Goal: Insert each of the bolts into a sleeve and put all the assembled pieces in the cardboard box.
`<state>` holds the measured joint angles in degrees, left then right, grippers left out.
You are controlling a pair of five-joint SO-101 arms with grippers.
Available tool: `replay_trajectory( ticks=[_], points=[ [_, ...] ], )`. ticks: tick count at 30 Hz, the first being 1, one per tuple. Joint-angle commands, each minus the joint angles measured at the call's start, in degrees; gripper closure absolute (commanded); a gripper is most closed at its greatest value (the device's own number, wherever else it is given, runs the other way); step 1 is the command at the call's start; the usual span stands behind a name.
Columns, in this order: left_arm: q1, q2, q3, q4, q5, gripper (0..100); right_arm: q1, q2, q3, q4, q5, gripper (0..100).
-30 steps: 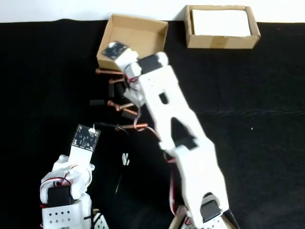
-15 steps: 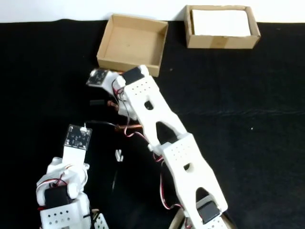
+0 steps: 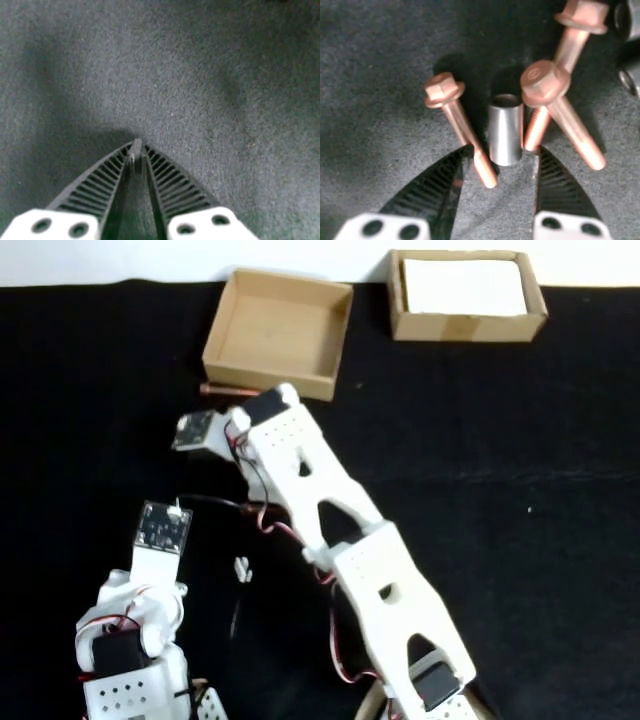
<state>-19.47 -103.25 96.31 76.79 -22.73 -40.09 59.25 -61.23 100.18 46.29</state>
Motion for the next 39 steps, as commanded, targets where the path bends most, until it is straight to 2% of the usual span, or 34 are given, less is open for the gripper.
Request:
replay_trajectory(
  ticks=[1,12,18,24,28,36,39],
  points=[
    [-0.7,-0.4,0.8,-0.4,-0.1,99,-1.5,-0.3,-1.1,-0.7,0.8,80.0],
    [-0.7,-0.4,0.8,-0.4,-0.1,99,-4.4,1.8,0.6,-6.6,0.7,80.1],
    [-0.7,-0.4,0.8,-0.4,-0.1,99,-1.2,7.0,0.6,-6.2,0.4,80.6],
    [-0.7,-0.4,0.8,-0.4,-0.1,99,-0.6,7.0,0.0,-4.5,0.4,95.4],
    [-0.7,-0.4,0.8,-0.4,-0.1,99,0.1,6.4,0.0,-4.5,0.4,98.4],
    [-0.7,-0.5,-0.5,-2.4,-0.4,99,7.4,-0.7,-10.7,0.7,-2.7,98.5],
    [-0.4,-0.5,-0.7,-7.4,-2.7,99,12.5,-5.7,-11.4,0.7,-5.3,98.5]
  ],
)
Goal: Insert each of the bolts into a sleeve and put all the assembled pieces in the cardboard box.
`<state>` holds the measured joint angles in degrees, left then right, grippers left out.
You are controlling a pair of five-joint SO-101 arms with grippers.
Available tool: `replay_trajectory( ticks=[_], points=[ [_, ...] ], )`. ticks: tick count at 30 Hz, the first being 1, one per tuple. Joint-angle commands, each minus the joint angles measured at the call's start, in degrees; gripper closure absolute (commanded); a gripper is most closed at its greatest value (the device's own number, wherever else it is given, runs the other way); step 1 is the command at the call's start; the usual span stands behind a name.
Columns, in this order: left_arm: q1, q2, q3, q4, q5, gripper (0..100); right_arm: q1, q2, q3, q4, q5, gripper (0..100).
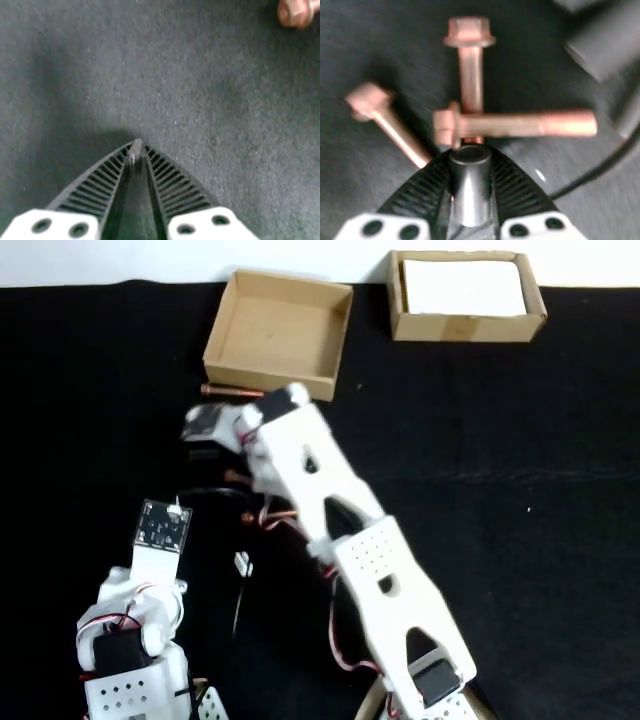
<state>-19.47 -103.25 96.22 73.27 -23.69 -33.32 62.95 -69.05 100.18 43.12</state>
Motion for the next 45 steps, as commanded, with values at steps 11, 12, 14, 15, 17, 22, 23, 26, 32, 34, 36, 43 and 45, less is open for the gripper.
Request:
replay_trajectory(
  ticks=[11,12,14,15,17,22,23,26,32,34,36,43,45],
  points=[
    [-0.1,-0.2,-9.5,-3.3,-2.3,99,12.9,-18.8,9.7,0.7,-4.8,98.3],
    [-0.1,0.3,-10.6,-2.5,-2.3,99,12.9,-18.8,10.9,0.6,-5.5,98.3],
    [-0.1,3.1,-13.4,-2.1,-2.2,99,13.1,-18.8,12.5,-0.4,-8.4,98.3],
    [-0.1,5.5,-15.4,-2.4,-2.0,99,13.1,-18.8,12.7,-0.7,-9.4,98.3],
    [-0.1,12.4,-20.8,-2.6,0.3,99,13.8,-18.8,12.8,-0.6,-10.3,98.3],
    [0.0,39.9,-40.7,-1.9,9.2,92,15.4,-18.9,13.1,-0.1,-11.3,98.2],
    [0.7,46.4,-45.6,-0.9,11.3,91,16.0,-18.7,13.2,0.0,-11.3,98.2],
    [5.1,64.2,-60.9,6.5,14.5,89,17.5,-18.7,16.6,0.3,-11.5,98.1],
    [20.0,88.7,-87.3,23.0,15.2,89,19.5,-18.7,26.2,0.3,-11.3,94.0],
    [24.3,93.8,-92.7,25.1,15.2,89,19.6,-18.7,29.8,0.1,-11.3,86.6],
    [27.9,97.5,-96.5,25.5,15.3,89,19.7,-18.9,32.0,-0.7,-11.3,78.9],
    [32.7,104.8,-102.5,25.3,18.6,89,23.6,-19.4,32.7,0.3,-8.8,63.4],
    [32.1,106.2,-103.2,25.3,20.0,89,25.5,-19.4,32.7,0.6,-7.9,63.4]
  ],
)
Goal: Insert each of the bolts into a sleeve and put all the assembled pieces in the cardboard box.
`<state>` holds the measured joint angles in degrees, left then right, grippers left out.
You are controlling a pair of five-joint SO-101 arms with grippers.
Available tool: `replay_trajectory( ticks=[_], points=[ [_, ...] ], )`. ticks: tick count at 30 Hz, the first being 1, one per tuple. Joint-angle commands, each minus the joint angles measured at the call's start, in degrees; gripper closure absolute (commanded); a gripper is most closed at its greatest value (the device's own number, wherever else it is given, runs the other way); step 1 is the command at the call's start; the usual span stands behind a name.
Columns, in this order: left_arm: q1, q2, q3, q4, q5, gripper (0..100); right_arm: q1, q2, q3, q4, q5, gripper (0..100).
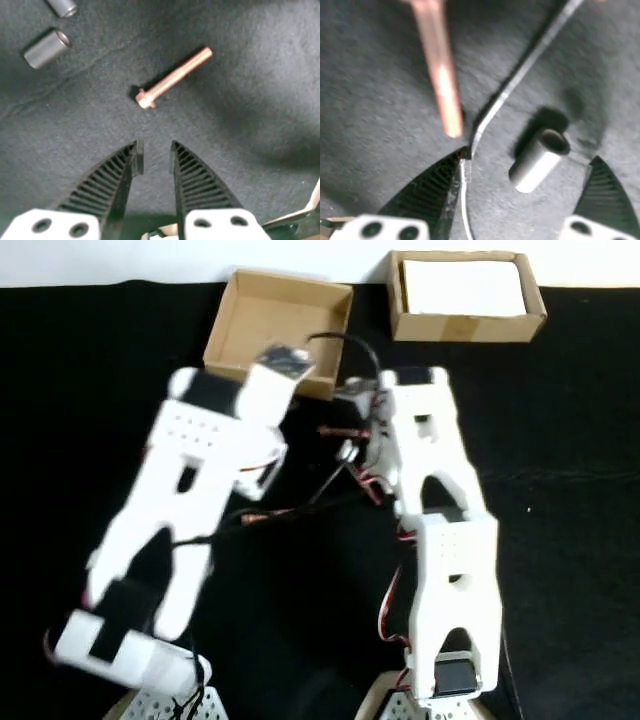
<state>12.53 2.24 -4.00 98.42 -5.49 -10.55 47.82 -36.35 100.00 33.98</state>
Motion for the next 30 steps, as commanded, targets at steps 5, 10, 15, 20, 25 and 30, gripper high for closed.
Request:
replay_trajectory(
  ticks=[5,10,15,20,25,30],
  points=[
    [-1.4,2.5,-2.9,0.1,1.8,89,6.7,-4.3,0.0,0.7,1.3,63.4],
    [-5.0,3.5,-2.9,0.0,1.8,89,6.7,-4.4,0.0,0.8,0.8,63.4],
    [-10.9,3.8,-2.3,0.4,1.8,89,10.1,-7.9,-3.5,0.7,-5.9,63.4],
    [-15.8,3.6,-1.1,0.4,1.8,89,16.2,-14.5,-7.0,0.7,-15.0,68.5],
    [-16.0,3.3,1.6,0.4,1.7,89,21.1,-17.2,-6.6,0.7,-16.4,91.8],
    [-16.0,3.3,2.5,0.4,1.7,89,24.9,-17.3,-6.8,0.7,-16.7,87.7]
  ],
)
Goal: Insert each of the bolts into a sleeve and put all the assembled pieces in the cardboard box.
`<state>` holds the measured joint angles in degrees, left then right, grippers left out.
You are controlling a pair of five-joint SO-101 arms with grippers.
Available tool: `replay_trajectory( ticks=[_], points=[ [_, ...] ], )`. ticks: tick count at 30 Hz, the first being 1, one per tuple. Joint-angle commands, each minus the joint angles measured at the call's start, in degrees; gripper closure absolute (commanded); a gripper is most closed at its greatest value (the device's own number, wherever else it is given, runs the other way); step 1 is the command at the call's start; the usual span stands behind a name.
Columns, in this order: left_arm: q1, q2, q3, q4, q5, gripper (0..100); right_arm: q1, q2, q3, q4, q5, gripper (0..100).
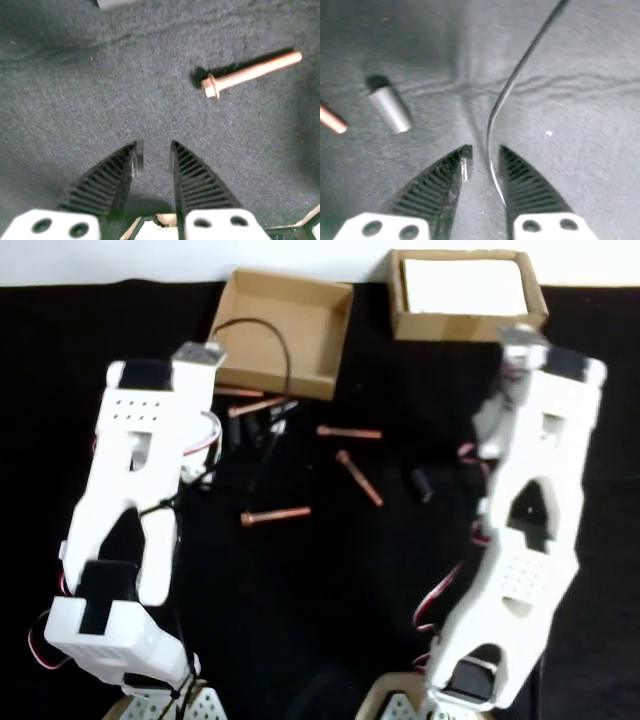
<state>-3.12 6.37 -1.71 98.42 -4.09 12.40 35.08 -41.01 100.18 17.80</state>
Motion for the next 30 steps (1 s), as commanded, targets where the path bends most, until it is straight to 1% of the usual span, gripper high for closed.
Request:
replay_trajectory(
  ticks=[1,3,6,8,9,11,14,17,20,22,26,27,28,30],
  points=[
    [-0.4,-0.8,0.3,0.5,0.3,89,3.0,-4.6,-2.4,0.6,-1.8,84.8],
    [-0.8,-0.8,0.3,0.9,0.3,89,7.3,-4.6,-2.9,0.0,-7.2,79.8],
    [-2.2,-0.8,0.3,1.7,0.3,89,14.6,-4.2,-2.9,-0.2,-20.2,77.3],
    [-3.3,-0.8,0.3,1.7,0.2,89,16.5,-3.8,1.2,0.5,-26.9,77.4],
    [-3.6,-0.8,0.3,1.7,0.2,89,16.4,-3.8,3.6,0.7,-28.5,77.4],
    [-3.7,-0.8,0.3,1.7,0.1,89,13.1,-3.8,8.1,0.7,-28.6,77.4],
    [-3.5,-0.8,0.2,1.7,0.1,89,5.6,-3.7,12.0,0.7,-27.7,77.5],
    [-3.6,-0.8,0.2,1.7,0.1,89,-2.3,-3.7,12.2,0.7,-26.4,77.5],
    [-3.7,-0.8,0.2,1.7,0.1,89,-8.6,-3.5,12.0,-0.6,-26.5,77.5],
    [-3.7,-0.8,0.2,1.7,0.1,89,-10.9,-3.2,11.9,-3.1,-26.5,77.5],
    [-3.7,-0.8,0.2,1.8,0.1,89,-13.1,-3.7,11.5,-7.3,-25.9,77.5],
    [-3.7,-0.8,0.2,1.8,0.1,89,-13.4,-3.5,10.8,-7.3,-24.4,77.5],
    [-3.7,-0.8,0.2,1.8,0.1,89,-14.0,-3.4,9.9,-7.4,-21.2,77.5],
    [-3.6,-0.8,0.2,1.8,0.1,90,-15.2,-3.6,9.7,-7.1,-12.9,77.5]
  ],
)
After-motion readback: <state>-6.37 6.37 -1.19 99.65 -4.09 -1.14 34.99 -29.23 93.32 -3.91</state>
